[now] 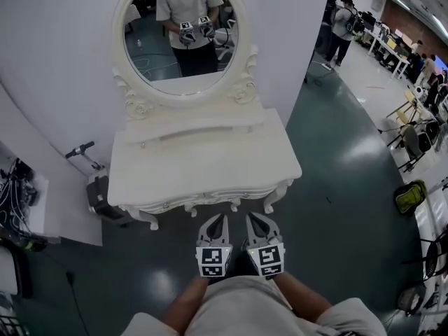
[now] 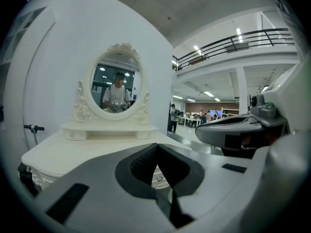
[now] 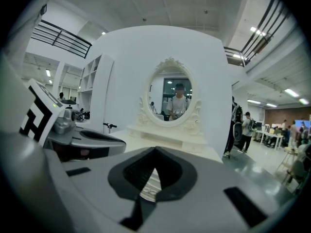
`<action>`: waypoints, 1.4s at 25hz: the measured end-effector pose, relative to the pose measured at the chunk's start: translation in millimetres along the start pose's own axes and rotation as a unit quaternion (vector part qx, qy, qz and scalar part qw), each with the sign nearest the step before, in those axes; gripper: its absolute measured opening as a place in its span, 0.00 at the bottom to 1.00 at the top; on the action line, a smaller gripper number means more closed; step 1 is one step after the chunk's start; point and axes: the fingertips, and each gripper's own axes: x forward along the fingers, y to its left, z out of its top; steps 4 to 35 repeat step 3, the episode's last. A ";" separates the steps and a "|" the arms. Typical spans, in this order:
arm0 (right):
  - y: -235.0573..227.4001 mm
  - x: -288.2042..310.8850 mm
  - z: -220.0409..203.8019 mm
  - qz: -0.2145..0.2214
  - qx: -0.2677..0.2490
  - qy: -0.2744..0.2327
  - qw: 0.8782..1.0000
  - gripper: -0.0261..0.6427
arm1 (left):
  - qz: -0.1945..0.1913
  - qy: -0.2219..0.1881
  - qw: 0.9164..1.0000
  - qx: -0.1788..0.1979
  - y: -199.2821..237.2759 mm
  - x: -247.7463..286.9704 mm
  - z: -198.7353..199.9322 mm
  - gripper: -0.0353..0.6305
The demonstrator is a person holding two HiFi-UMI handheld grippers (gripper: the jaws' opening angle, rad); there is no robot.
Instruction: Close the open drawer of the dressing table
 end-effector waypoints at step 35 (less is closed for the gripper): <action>18.8 9.3 -8.6 0.009 -0.009 0.011 1.000 0.06 | 0.002 0.011 1.000 -0.003 13.5 -6.9 -11.4 0.06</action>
